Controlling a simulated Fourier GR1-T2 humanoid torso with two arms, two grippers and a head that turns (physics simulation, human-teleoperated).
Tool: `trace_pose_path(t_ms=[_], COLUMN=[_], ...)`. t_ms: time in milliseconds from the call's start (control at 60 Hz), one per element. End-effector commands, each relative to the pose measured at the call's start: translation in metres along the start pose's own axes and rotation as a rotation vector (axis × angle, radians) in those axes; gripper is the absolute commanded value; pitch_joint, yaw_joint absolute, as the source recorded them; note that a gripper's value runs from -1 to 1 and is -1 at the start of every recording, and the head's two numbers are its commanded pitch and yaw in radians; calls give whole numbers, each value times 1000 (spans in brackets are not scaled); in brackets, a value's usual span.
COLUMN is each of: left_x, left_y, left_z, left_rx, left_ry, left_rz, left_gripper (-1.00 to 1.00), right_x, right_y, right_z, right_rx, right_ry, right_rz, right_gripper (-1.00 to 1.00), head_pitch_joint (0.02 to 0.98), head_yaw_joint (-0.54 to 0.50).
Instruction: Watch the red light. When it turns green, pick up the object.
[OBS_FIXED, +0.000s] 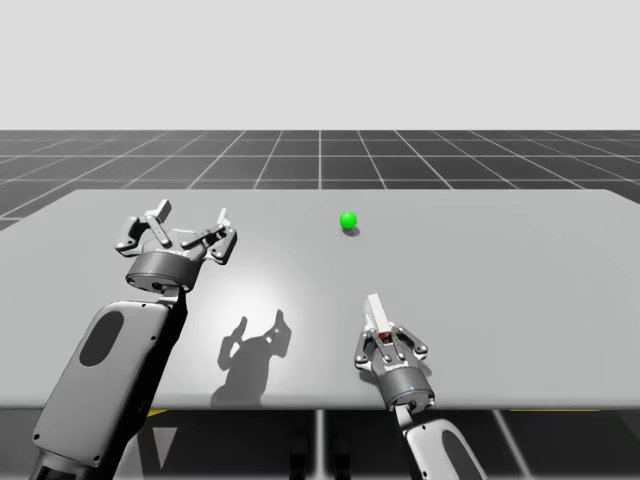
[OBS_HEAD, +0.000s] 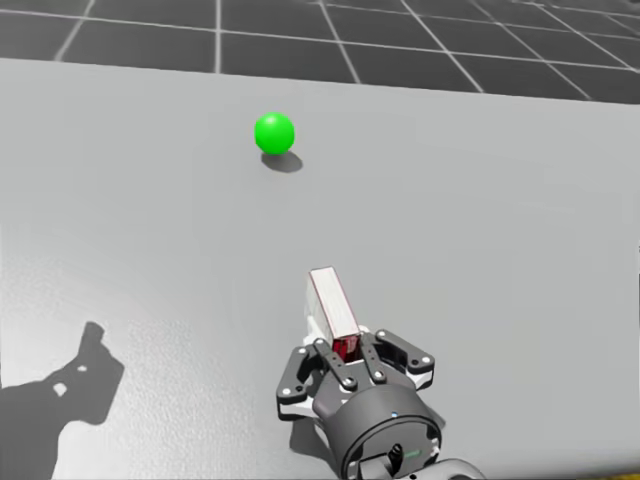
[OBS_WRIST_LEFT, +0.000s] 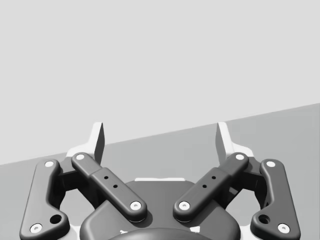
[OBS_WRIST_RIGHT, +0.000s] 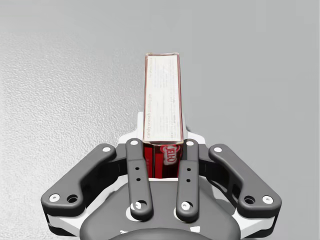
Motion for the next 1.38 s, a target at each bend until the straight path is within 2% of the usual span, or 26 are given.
trace_pose_path(t_ms=[17,283,400,583,667,783,883,1233,1383], left_x=[0,-1,-2,-2,-2,-2,-2,-1,-1], left_y=[0,0,0,0,0,1,2,2,2], left_z=[0,0,0,0,0,0,0,0,-1], left_rx=[1,2,2,3,3,4,5,5,3], left_ry=[1,0,-1,-1,-1,-2,-2,-5,-7], left_rz=[-1,-4,-6,-3,-3,-2,0,-3,-2], left_gripper=[-1000,-1000,-1000,-1000,-1000,-1000,-1000,-1000,-1000], right_x=[-9,-10,-10,-8,1,27,50,120,154], right_y=[-3,-3,-1,0,-1,-9,-11,-18,-22], right_z=[0,0,1,3,7,13,20,37,47], right_rx=[-62,-69,-58,-58,-61,-83,-103,-139,-167], right_ry=[30,15,13,0,-33,-119,-199,-416,-545], right_rz=[-16,-8,-19,-18,-18,-2,0,25,48], right_gripper=[1000,1000,1000,1000,1000,1000,1000,1000,1000], head_pitch_joint=[690,543,509,483,478,475,472,466,459], head_yaw_joint=[-216,-223,-225,-229,-231,-235,-235,-238,-237])
